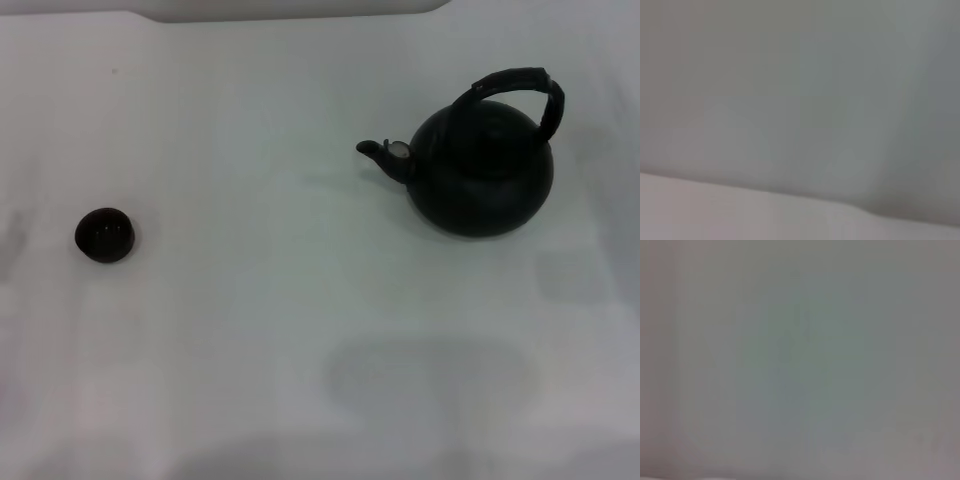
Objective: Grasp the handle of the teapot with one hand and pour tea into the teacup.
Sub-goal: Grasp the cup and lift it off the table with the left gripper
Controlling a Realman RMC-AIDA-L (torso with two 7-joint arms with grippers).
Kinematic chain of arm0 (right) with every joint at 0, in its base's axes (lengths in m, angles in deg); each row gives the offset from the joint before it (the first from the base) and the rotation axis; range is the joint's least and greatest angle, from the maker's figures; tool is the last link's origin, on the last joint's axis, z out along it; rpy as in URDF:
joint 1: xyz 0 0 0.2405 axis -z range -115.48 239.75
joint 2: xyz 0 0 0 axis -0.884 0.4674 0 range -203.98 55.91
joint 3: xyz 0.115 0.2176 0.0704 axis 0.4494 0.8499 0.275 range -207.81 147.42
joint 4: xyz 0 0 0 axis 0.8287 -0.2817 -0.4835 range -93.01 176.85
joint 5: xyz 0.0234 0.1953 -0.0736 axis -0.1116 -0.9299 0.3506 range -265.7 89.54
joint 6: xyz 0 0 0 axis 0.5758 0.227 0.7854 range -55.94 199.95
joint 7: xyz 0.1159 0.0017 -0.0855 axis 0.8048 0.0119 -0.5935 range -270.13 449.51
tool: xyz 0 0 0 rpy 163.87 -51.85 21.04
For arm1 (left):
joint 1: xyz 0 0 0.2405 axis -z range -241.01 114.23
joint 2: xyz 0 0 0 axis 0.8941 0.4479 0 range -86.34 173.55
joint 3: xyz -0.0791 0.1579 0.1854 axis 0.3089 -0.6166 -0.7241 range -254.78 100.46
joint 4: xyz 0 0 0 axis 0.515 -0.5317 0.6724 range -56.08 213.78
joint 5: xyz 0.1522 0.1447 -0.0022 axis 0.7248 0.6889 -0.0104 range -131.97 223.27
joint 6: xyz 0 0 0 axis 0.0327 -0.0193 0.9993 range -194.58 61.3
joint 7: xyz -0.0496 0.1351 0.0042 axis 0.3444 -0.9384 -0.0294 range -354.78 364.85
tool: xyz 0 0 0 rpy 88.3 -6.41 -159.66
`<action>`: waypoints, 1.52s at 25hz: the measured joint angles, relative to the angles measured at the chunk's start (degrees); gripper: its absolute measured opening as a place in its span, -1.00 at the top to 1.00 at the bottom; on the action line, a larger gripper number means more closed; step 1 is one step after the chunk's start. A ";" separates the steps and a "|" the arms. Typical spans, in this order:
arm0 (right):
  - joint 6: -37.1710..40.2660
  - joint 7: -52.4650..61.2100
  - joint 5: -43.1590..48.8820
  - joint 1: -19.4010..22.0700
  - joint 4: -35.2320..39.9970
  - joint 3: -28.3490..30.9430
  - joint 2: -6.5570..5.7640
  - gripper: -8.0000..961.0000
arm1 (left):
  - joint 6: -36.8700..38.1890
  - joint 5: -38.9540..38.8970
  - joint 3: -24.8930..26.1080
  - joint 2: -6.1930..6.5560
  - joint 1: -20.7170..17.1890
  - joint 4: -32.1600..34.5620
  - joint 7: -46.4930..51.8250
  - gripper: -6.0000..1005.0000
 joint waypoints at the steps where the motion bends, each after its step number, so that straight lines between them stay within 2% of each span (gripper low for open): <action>1: 0.14 0.00 0.00 0.00 0.02 -0.01 0.00 -0.75 | 1.87 0.05 -1.69 0.03 -0.26 1.44 0.08 -0.60; 5: 1.29 0.00 -0.04 -0.16 0.05 0.00 0.00 -0.75 | 8.11 0.58 -8.01 0.36 -0.26 5.60 1.16 -0.61; 7: 1.79 0.00 -0.05 -0.30 0.02 0.00 0.00 -0.75 | 9.00 1.20 -9.14 0.45 0.06 6.19 2.07 -0.61; 11: 2.02 0.00 -0.02 -0.33 -0.10 0.00 0.00 -0.75 | 15.40 11.11 -13.90 0.43 1.44 9.79 10.39 -0.61; 14: 2.02 0.00 -0.02 -0.34 -0.10 0.00 0.00 -0.75 | 17.87 14.49 -16.44 0.46 1.82 11.08 13.69 -0.61; 25: 1.88 0.00 -0.06 0.00 -0.02 0.00 0.01 -0.75 | 19.70 17.09 -19.57 0.52 0.98 12.83 18.96 -0.74; 38: 1.91 0.00 -0.14 0.00 -0.21 0.22 -0.04 -0.75 | 22.45 18.96 -20.57 0.49 0.28 12.75 21.92 -0.75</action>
